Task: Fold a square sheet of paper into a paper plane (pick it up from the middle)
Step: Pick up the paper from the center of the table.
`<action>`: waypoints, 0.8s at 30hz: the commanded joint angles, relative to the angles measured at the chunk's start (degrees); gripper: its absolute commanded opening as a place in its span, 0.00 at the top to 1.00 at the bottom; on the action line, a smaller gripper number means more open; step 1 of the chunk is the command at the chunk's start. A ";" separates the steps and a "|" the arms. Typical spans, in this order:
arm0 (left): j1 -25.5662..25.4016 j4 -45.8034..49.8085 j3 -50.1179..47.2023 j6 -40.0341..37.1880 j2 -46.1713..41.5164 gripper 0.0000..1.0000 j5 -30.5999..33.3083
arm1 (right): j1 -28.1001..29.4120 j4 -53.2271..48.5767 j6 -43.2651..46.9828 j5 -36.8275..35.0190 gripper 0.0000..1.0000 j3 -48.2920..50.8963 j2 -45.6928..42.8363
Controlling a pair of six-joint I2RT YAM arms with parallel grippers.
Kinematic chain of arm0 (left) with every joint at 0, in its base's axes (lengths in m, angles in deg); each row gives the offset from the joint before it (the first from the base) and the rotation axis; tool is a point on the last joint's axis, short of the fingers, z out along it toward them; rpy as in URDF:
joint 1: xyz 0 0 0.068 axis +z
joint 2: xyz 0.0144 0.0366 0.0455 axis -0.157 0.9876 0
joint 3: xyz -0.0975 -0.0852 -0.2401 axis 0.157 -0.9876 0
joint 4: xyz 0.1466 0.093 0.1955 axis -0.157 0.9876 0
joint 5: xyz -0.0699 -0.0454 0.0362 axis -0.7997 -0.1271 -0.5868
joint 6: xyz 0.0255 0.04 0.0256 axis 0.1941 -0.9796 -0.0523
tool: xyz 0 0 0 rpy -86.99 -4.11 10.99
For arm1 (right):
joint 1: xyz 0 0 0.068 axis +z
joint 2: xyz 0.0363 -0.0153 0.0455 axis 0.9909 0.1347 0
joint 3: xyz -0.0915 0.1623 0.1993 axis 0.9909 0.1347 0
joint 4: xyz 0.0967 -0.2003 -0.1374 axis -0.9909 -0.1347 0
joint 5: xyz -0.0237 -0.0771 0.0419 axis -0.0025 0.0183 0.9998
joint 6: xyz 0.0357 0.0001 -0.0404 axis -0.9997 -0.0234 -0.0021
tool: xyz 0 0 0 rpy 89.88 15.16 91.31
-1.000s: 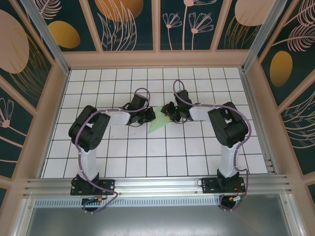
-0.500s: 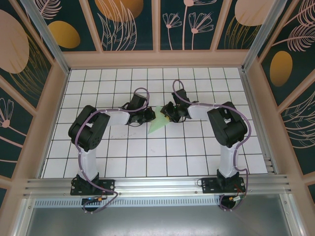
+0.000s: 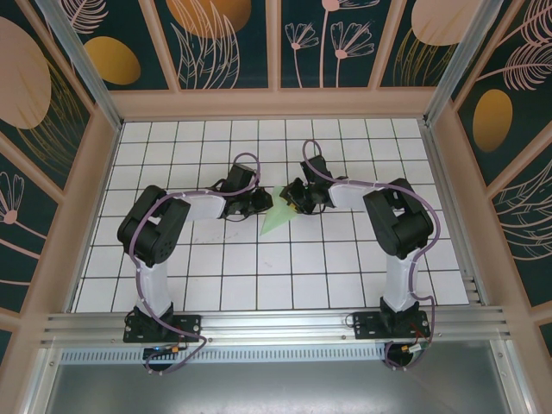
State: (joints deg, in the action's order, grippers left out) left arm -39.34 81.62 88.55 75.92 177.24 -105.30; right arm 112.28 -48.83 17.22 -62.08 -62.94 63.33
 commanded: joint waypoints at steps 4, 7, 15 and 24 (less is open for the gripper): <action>0.71 1.88 -0.30 -0.88 -0.88 0.84 1.42 | 0.48 1.00 0.31 1.01 0.67 -1.43 0.64; 0.69 2.13 -0.14 -1.29 -0.43 0.85 1.00 | 0.48 -0.34 0.57 -0.24 0.67 -1.78 0.34; 0.78 3.96 0.75 -2.13 0.76 0.92 1.49 | 0.46 -2.53 0.85 -3.80 0.67 -1.61 -0.95; 0.97 4.35 0.84 -2.39 0.57 0.92 1.54 | 0.57 -2.89 1.13 -3.51 0.67 -2.53 -0.08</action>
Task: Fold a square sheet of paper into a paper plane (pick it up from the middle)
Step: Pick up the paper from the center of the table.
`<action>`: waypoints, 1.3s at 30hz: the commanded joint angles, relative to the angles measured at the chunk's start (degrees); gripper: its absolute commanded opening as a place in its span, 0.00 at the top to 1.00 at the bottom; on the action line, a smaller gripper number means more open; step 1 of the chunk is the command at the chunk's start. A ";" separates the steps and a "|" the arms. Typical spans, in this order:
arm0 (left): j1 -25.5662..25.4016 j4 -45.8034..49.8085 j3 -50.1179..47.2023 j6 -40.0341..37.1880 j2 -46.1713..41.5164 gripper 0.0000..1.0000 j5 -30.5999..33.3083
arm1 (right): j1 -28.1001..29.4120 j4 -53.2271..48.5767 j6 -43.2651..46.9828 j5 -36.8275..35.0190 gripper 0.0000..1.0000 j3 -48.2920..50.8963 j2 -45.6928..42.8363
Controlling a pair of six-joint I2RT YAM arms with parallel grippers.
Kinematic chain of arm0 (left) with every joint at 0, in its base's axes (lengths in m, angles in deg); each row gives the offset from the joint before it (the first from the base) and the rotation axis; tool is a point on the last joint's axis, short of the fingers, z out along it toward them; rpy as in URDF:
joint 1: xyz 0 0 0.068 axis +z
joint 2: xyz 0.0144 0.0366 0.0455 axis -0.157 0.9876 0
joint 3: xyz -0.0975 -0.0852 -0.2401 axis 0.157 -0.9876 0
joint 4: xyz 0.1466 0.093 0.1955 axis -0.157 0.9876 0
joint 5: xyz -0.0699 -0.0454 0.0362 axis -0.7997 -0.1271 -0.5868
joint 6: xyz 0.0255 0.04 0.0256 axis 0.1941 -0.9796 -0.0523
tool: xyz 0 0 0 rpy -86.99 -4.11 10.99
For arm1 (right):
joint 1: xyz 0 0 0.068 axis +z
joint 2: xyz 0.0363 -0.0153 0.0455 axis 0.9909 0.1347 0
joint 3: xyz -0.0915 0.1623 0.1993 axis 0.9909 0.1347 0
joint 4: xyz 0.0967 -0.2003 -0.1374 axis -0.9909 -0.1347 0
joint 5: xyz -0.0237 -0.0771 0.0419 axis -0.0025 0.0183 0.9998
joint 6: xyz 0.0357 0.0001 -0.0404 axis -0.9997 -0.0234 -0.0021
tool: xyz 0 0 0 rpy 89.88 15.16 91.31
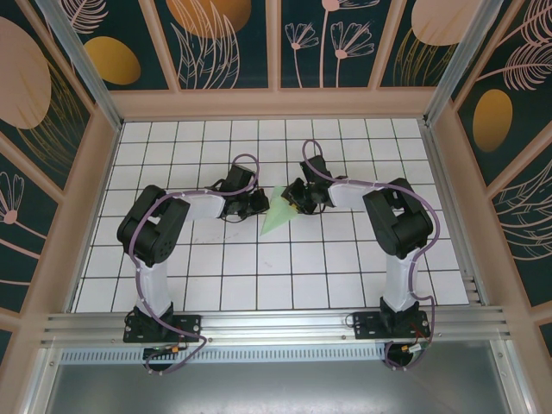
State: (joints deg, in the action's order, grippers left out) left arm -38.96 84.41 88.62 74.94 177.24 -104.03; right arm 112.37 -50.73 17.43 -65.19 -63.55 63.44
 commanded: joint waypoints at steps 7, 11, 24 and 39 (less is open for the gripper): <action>0.58 1.37 0.86 -1.40 0.80 0.92 -0.10 | 0.83 -0.51 1.21 2.24 0.67 -3.52 1.92; 0.61 1.48 0.86 -1.41 0.97 0.92 -0.19 | 0.83 -0.56 1.47 2.34 0.67 -3.55 1.83; 2.42 0.29 -0.01 -0.66 -2.52 0.85 -2.78 | 1.84 1.44 6.78 4.88 0.81 -3.18 2.30; 9.06 -9.24 -9.66 3.59 -13.21 0.54 -10.24 | 1.62 14.78 12.68 8.29 0.98 0.82 -3.71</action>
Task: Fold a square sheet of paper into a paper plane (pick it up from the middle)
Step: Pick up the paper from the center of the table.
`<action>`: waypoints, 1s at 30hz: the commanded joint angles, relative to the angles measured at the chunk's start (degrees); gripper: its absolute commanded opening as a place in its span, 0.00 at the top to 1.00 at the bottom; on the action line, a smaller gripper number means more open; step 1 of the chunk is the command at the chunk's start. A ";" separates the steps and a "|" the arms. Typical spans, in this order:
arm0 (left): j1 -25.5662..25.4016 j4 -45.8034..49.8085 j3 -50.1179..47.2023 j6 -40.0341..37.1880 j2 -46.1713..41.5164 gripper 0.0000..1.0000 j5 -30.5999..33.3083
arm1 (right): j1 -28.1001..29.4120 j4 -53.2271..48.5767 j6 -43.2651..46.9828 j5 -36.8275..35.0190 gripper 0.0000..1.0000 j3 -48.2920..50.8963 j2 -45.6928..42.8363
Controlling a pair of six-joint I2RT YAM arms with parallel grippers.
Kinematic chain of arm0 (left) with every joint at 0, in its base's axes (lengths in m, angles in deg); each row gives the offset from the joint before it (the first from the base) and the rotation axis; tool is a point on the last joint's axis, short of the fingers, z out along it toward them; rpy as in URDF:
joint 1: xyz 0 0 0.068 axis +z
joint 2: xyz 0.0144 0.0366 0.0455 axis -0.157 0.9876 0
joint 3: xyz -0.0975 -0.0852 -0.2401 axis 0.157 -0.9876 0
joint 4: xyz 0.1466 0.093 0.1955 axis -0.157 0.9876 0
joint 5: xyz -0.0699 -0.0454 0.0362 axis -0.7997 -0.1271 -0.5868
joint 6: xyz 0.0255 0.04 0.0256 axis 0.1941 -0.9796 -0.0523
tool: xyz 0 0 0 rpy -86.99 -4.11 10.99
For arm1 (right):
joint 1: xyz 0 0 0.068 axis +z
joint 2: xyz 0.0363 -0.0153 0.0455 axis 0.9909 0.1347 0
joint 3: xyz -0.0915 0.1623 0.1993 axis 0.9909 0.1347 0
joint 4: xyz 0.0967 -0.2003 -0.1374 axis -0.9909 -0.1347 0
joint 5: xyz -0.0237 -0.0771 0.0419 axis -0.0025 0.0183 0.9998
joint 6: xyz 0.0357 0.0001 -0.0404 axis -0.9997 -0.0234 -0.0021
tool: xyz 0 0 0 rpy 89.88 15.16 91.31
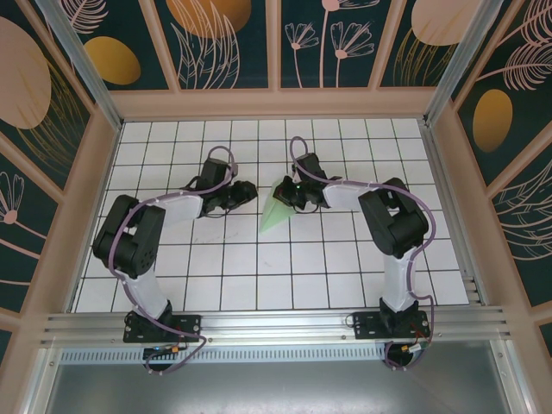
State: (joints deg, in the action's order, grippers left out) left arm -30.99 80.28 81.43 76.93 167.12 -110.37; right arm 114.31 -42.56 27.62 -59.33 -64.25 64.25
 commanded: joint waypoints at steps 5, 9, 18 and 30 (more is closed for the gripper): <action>1.92 -15.07 -6.56 4.83 -7.36 0.27 -11.83 | -5.64 16.72 1.72 12.40 0.98 4.45 -8.71; 1.92 -25.89 -9.68 9.08 -8.52 0.13 -17.24 | -7.66 22.91 -1.50 19.18 0.98 4.97 -10.10; 1.83 -42.89 -12.24 16.61 -6.82 0.11 -23.78 | -7.75 30.97 -9.38 25.92 0.97 4.70 -9.48; 0.81 -45.14 -10.75 17.71 -4.91 0.36 -25.80 | -5.64 32.61 -11.97 28.10 0.97 4.18 -7.53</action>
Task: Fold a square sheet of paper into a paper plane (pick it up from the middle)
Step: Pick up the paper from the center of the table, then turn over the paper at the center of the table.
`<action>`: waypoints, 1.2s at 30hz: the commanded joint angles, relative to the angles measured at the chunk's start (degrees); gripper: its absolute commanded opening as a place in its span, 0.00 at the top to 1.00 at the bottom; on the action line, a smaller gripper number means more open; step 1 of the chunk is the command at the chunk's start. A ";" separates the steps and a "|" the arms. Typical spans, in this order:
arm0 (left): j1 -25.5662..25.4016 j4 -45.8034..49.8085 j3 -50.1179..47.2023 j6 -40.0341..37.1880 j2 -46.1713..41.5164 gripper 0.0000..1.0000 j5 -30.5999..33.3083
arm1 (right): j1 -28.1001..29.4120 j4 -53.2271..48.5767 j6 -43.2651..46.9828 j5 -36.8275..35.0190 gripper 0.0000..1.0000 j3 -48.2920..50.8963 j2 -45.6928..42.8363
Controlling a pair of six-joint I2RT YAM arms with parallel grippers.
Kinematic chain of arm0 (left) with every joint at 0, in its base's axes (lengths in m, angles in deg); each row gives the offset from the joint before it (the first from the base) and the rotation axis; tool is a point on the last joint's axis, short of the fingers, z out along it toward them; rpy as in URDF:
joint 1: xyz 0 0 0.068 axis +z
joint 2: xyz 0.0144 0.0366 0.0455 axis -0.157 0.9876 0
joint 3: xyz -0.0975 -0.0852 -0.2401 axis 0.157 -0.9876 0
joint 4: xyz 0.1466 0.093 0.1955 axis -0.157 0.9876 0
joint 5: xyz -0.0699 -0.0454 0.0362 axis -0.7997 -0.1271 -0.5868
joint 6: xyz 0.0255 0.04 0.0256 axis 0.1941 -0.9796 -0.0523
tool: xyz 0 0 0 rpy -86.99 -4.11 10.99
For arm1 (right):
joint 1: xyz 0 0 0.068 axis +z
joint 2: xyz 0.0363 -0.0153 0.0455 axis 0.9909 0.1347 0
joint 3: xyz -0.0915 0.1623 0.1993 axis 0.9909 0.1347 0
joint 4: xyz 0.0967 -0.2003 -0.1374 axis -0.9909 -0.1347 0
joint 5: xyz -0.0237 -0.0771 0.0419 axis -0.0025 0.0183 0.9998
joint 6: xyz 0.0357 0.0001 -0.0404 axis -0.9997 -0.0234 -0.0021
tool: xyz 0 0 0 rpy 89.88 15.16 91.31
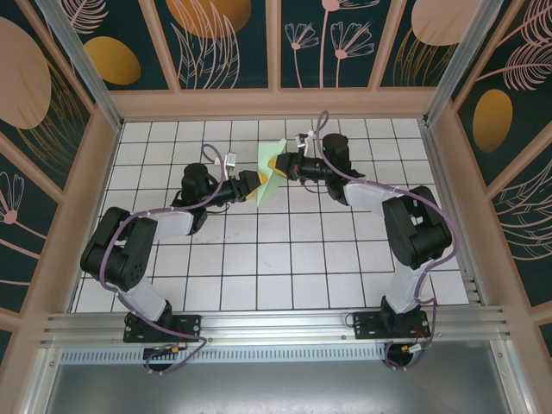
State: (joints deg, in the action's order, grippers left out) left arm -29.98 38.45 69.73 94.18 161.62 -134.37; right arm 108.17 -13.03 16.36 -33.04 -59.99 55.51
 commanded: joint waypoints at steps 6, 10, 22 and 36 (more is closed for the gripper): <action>-0.23 -2.74 1.75 0.46 0.67 0.72 -0.80 | 0.42 0.15 1.29 2.11 0.95 0.36 1.29; -0.23 0.44 2.37 -1.30 0.30 0.86 -0.03 | -0.55 -6.43 5.41 0.46 0.82 -0.25 0.14; -0.76 48.82 13.89 -26.65 -4.92 0.91 26.75 | -4.47 -28.06 21.15 -26.16 0.28 1.79 -10.73; -11.82 84.02 34.14 -36.03 4.52 0.88 81.43 | -4.51 -29.90 22.29 -42.99 0.08 10.09 -18.75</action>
State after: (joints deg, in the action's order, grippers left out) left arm -40.32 112.43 101.54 60.69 161.97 -66.96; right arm 103.58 -41.90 37.91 -71.35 -50.75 39.60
